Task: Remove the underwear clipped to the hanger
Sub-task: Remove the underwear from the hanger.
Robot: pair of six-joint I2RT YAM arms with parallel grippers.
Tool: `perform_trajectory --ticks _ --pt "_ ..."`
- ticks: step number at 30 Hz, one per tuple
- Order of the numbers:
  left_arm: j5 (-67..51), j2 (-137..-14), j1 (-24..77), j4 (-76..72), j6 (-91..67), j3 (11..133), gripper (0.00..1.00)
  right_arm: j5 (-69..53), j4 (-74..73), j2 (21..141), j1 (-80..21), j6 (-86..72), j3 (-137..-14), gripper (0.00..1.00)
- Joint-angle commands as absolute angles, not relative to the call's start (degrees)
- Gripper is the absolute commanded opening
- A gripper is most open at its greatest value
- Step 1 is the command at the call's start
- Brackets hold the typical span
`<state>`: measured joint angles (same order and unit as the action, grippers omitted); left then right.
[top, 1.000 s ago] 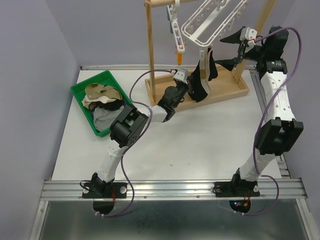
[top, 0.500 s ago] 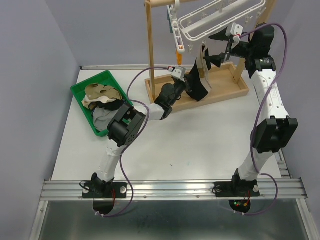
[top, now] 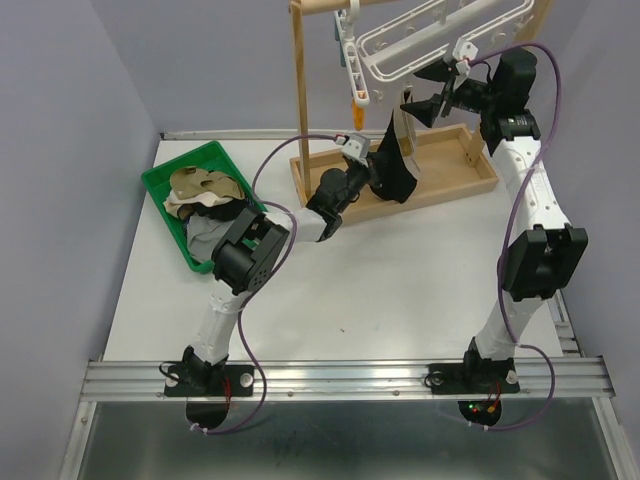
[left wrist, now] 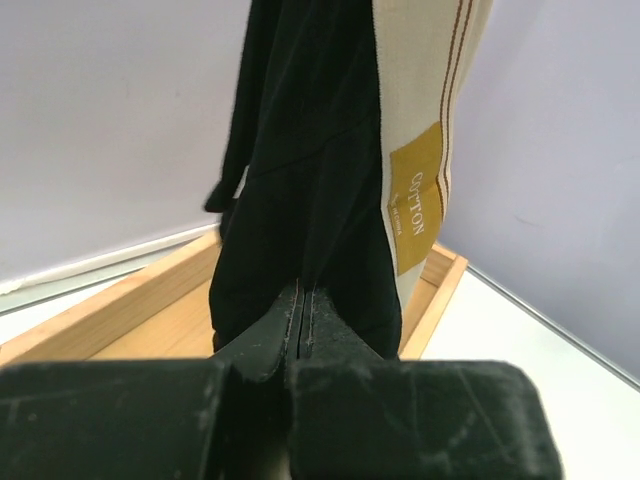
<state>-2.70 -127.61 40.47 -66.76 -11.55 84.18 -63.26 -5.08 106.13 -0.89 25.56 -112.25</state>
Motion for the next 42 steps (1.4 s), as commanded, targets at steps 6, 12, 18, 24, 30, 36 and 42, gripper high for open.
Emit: perform_trajectory --ticks 6,12,18,24,30,36,42 --pt "-5.5 -122.3 40.6 -71.8 -12.7 82.7 0.0 -58.9 2.4 106.0 -3.0 22.3 -114.5 0.83" --pt "-6.1 -122.2 40.6 -72.0 -13.1 82.7 0.0 -57.5 5.9 106.2 -3.3 20.8 -113.6 0.83" --pt "-6.6 -121.4 40.6 -72.4 -13.1 81.9 0.0 -57.8 10.3 105.8 -3.5 18.7 -111.1 0.85" --pt "-5.5 -120.1 40.5 -73.3 -12.9 79.8 0.0 -59.7 12.6 105.3 -4.0 19.2 -109.4 0.86" --pt "-6.1 -118.7 40.3 -74.8 -13.4 77.9 0.0 -58.4 13.2 104.1 -4.1 17.8 -107.8 0.86" --pt "-6.3 -116.7 40.2 -76.7 -13.4 75.0 0.0 -57.3 13.3 102.7 -4.5 18.5 -105.9 0.85" --pt "-4.0 -114.7 38.7 -77.3 -14.4 72.1 0.0 -56.7 13.2 101.4 -4.6 19.2 -104.2 0.86"
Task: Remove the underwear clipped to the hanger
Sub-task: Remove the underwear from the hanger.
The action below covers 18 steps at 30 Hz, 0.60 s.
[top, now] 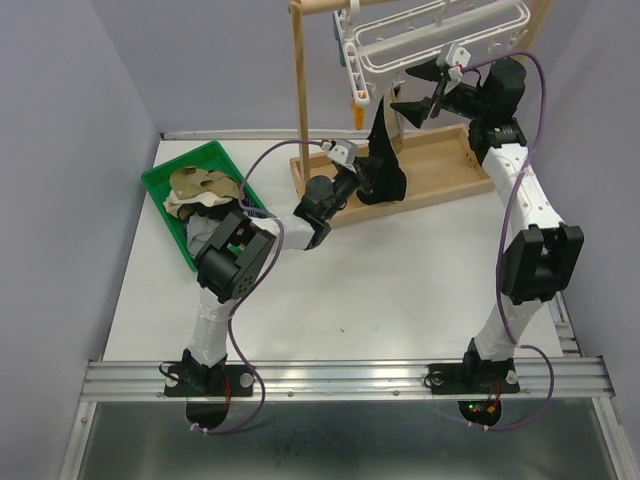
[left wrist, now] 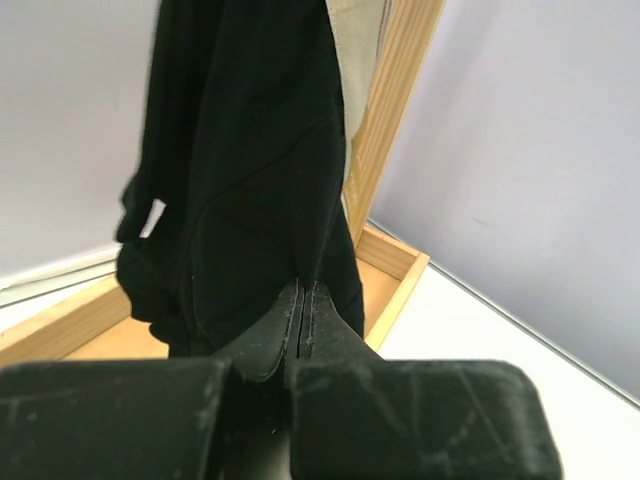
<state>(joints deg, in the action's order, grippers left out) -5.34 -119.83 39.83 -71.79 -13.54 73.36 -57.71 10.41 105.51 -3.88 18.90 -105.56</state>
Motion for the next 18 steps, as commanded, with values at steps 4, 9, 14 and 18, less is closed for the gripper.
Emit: perform_trajectory --ticks 4,9,14,18 --pt "-5.8 -113.6 37.9 -78.0 -14.9 70.9 0.0 -57.1 13.3 101.2 -4.4 19.0 -103.9 0.86" --pt "-9.3 -112.6 36.9 -77.1 -15.6 71.0 0.0 -61.1 15.3 100.5 -4.5 18.9 -101.2 0.9" --pt "-10.9 -112.2 36.1 -75.8 -16.2 71.8 0.0 -59.1 23.8 99.9 -4.4 14.0 -99.1 0.92" --pt "-11.5 -112.2 35.9 -74.9 -16.0 72.2 0.0 -57.4 32.6 99.8 -4.5 8.6 -96.9 0.92"
